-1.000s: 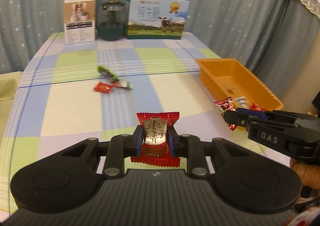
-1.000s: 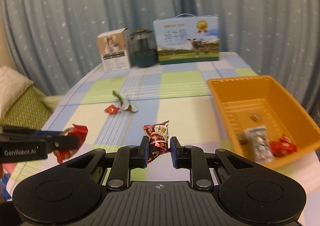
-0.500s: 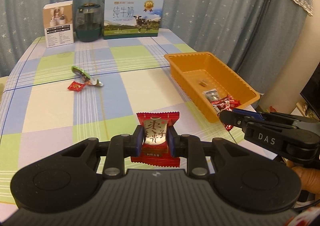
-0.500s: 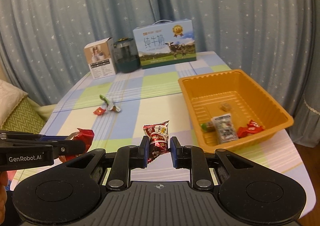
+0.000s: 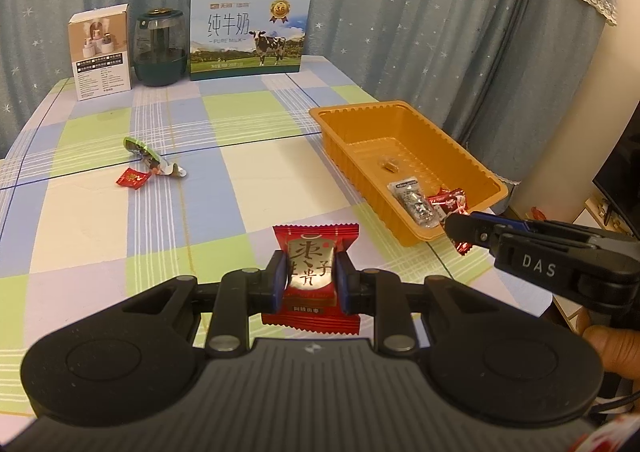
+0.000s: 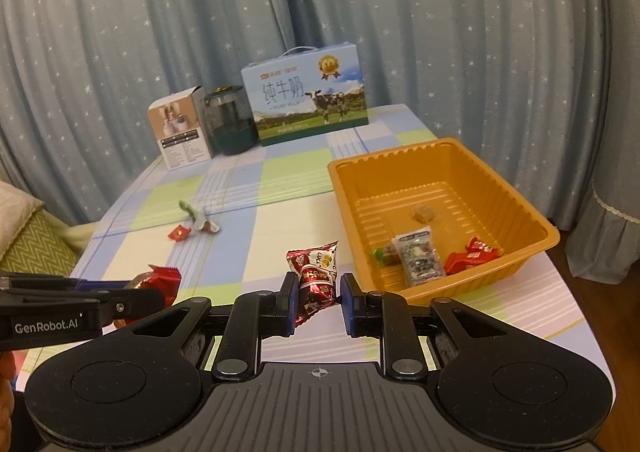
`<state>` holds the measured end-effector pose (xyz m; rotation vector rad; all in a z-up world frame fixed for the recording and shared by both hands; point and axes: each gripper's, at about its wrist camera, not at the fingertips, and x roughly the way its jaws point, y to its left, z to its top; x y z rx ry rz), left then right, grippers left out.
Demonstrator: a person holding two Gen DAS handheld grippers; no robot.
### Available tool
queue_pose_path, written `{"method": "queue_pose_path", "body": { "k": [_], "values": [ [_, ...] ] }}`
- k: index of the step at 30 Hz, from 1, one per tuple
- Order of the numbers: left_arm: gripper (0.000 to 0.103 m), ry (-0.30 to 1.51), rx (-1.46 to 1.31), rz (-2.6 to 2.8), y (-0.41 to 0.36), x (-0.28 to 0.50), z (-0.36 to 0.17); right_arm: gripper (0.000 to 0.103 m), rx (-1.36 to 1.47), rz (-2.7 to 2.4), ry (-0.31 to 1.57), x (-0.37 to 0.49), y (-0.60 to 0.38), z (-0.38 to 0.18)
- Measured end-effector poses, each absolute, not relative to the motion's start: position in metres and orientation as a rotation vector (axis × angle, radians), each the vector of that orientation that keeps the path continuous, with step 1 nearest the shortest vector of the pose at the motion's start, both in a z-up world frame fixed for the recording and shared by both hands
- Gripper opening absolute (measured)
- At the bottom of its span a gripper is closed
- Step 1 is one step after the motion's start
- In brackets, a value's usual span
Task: Organize snacks
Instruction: 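Carry both candies over the orange tray and open both tools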
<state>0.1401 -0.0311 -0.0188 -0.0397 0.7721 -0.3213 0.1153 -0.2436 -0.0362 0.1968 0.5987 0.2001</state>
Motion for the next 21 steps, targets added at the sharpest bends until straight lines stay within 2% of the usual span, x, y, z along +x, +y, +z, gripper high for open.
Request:
{"method": "queue_pose_path", "body": {
  "k": [21],
  "values": [
    [0.023,0.763,-0.018,-0.448,-0.102,0.183,-0.019,0.023,0.227,0.059,0.583,0.135,-0.312,-0.034]
  ]
}}
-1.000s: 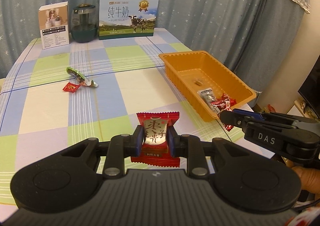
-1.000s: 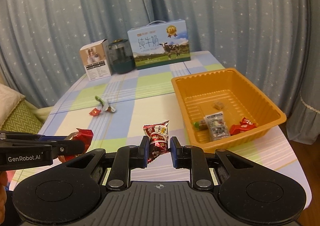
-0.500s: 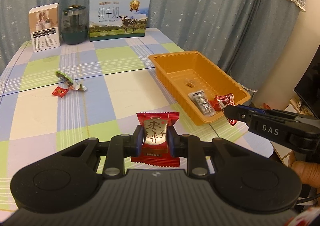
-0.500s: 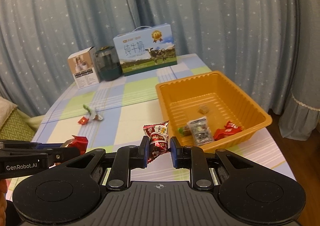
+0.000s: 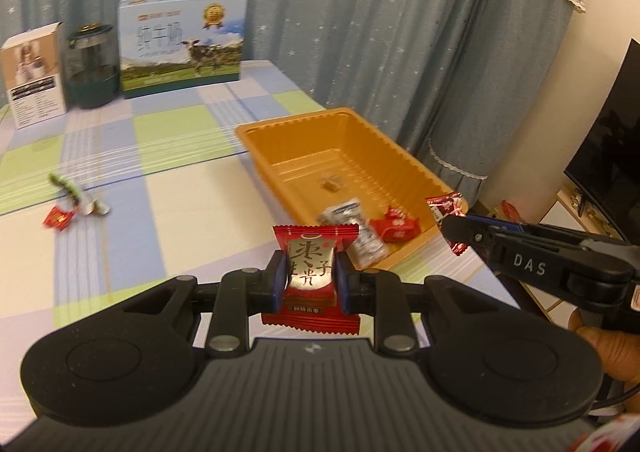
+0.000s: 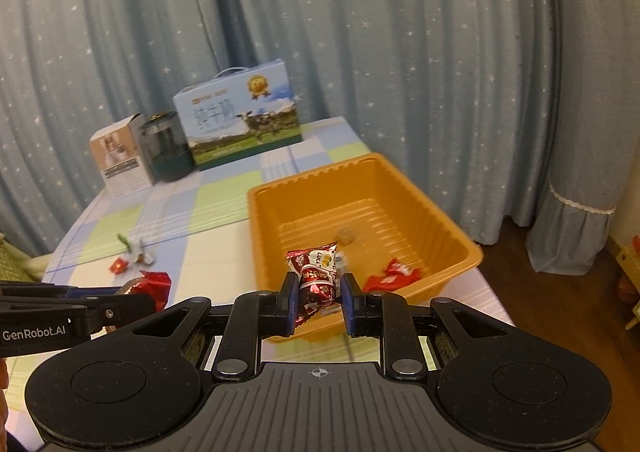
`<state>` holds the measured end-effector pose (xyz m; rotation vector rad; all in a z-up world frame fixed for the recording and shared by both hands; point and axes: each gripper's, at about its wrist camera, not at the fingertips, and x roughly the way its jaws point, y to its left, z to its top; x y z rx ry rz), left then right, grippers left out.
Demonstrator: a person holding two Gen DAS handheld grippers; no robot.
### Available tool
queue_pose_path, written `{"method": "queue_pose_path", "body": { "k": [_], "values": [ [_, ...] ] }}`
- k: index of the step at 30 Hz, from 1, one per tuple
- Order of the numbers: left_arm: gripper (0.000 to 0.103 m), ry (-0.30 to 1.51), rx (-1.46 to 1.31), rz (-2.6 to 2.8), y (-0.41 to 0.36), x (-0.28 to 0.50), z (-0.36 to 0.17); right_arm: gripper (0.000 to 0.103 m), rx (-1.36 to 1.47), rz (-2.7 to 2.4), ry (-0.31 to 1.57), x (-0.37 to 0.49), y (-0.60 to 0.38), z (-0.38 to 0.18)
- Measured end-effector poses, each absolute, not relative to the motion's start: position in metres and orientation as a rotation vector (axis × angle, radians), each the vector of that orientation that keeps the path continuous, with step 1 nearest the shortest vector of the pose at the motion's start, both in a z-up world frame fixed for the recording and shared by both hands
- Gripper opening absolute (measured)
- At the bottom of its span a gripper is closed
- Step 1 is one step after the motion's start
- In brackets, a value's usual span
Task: Organize snacks
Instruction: 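Carry both candies over the orange tray and open both tools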
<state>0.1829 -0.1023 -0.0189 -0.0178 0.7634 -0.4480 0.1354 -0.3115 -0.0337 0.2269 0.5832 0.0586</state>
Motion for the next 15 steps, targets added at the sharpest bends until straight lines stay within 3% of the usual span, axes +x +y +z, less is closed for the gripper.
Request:
{"method": "queue_pose_path", "body": {
  "k": [15],
  "values": [
    [0.023,0.757,-0.002,-0.502,-0.155,0.229,-0.022,0.023,0.224,0.024,0.577,0.173,-0.353,-0.032]
  ]
}}
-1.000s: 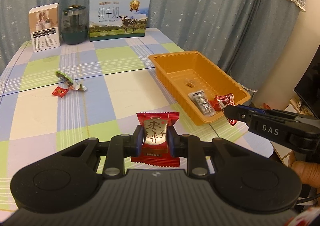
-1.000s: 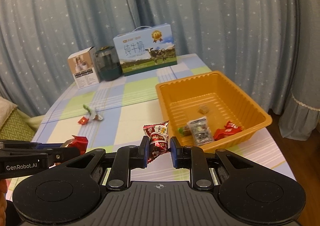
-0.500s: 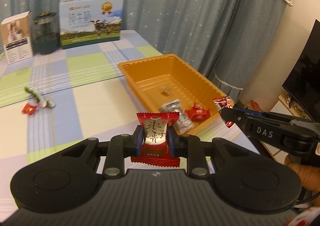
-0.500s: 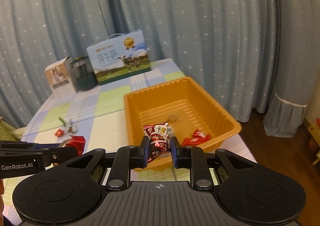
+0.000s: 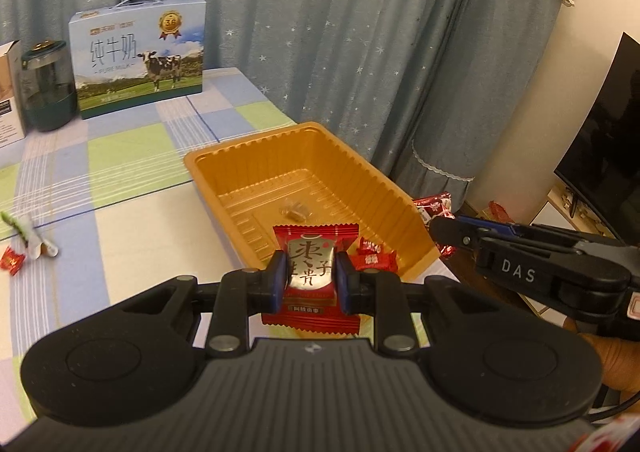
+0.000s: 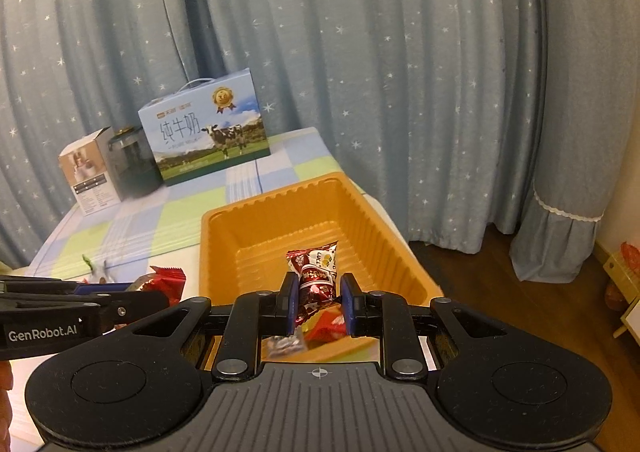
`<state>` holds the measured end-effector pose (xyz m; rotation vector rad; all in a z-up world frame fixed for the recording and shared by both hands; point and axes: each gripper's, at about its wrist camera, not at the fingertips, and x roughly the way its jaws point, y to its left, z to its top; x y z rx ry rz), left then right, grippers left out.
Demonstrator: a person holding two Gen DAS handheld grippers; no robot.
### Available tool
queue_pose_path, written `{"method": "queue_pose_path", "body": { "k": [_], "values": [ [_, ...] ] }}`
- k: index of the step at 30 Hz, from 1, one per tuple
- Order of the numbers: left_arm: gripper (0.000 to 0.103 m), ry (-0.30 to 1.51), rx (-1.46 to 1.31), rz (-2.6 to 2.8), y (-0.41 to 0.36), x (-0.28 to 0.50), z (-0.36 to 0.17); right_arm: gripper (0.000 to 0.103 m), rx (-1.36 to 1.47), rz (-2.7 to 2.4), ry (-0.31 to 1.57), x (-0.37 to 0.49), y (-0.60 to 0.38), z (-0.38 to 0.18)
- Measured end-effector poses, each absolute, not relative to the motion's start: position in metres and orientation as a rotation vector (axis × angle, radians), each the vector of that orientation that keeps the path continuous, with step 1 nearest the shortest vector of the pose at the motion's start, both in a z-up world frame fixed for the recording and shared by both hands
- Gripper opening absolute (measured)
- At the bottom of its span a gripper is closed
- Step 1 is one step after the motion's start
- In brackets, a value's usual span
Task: Organize snacks
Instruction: 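Carry both candies over the orange tray and open both tools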
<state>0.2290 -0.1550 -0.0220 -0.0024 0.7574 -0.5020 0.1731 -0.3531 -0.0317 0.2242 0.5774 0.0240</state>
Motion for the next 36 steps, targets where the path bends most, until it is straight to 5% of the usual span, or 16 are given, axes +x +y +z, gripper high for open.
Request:
{"method": "queue_pose_path", "body": {
  "k": [26,27,29,36],
  "values": [
    [0.023,0.793,-0.001,-0.538,-0.192,0.29,-0.045,0.023,0.244,-0.002,0.59,0.221,-0.376,-0.036],
    [0.025,0.794,0.0,-0.538,-0.194,0.292,-0.046,0.023,0.246,-0.003,0.591,0.221,-0.377,-0.037],
    [0.045,0.802,-0.003,-0.536,-0.193,0.293,-0.049,0.023,0.249,-0.001,0.593,0.221,-0.377,-0.037],
    [0.048,0.798,0.013,-0.48,-0.175,0.288,-0.049,0.023,0.25,0.003,0.593,0.22,-0.376,-0.036]
  ]
}}
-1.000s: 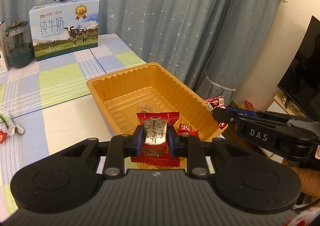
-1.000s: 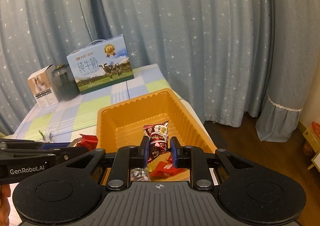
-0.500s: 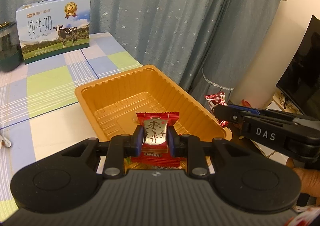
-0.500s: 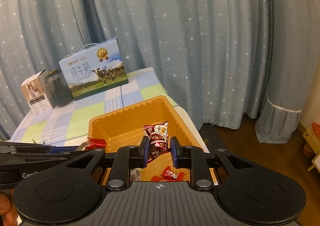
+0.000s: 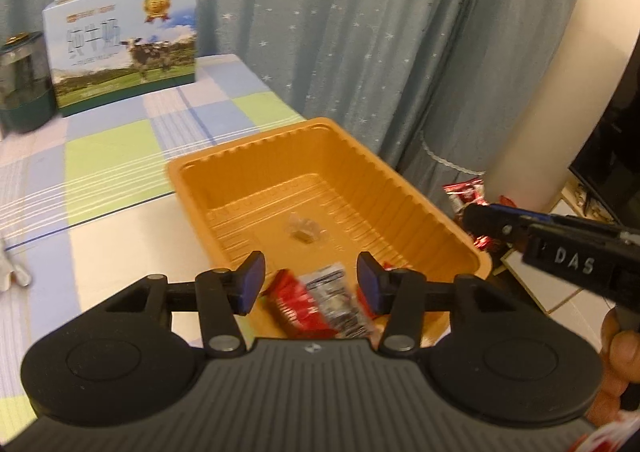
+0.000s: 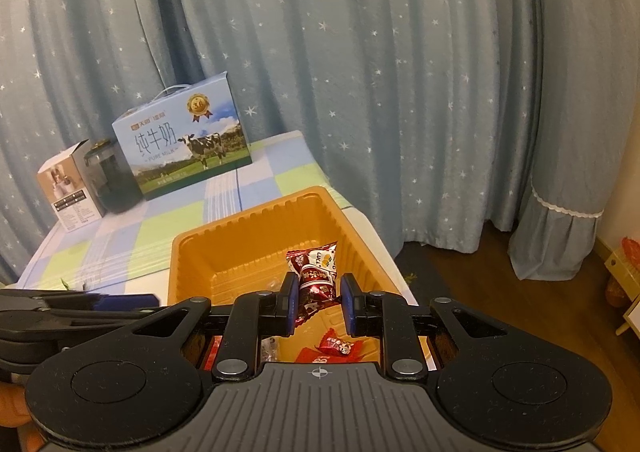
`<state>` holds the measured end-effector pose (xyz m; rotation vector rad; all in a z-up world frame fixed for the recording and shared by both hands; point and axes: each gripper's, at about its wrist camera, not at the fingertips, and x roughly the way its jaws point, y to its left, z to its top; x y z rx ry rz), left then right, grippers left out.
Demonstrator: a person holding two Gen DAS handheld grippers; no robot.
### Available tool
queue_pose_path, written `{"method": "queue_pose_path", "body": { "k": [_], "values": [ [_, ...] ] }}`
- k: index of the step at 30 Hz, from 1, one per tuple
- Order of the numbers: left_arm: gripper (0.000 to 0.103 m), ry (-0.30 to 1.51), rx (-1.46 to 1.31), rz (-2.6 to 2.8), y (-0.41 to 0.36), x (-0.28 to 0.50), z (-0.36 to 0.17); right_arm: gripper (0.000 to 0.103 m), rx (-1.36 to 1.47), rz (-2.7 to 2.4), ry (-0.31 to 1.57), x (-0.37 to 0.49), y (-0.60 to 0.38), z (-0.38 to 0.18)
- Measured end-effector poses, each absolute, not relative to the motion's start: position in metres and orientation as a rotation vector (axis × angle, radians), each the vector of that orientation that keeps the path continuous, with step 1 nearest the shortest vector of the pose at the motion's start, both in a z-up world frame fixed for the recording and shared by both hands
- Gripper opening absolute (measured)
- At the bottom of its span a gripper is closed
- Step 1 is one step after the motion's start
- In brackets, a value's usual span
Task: Organize snacks
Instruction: 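Carry both candies over the orange tray and open both tools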
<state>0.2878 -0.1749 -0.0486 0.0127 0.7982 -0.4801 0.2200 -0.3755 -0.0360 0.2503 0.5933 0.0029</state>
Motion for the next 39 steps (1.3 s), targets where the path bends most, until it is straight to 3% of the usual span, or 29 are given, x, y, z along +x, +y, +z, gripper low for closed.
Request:
{"method": "queue_pose_path", "body": {
  "k": [3,25,35,38,39],
  "values": [
    [0.055,0.797,0.024,-0.454,-0.165,0.283,-0.047,0.023,0.249,0.013,0.596,0.221,-0.371,-0.033],
    [0.057,0.803,-0.015,-0.399,-0.127,0.268,-0.047,0.023,0.312,0.024,0.611,0.238,-0.363,-0.036],
    [0.068,0.777,-0.055,-0.357,-0.101,0.239,-0.033,0.025,0.361,0.027,0.617,0.208,-0.36,-0.025],
    [0.07,0.771,-0.069,-0.336,-0.09,0.227,-0.028,0.035,0.374,0.04,0.611,0.194,-0.35,-0.02],
    [0.07,0.77,-0.074,-0.33,-0.086,0.223,-0.026,0.044,0.376,0.046,0.609,0.189,-0.347,-0.019]
  ]
}}
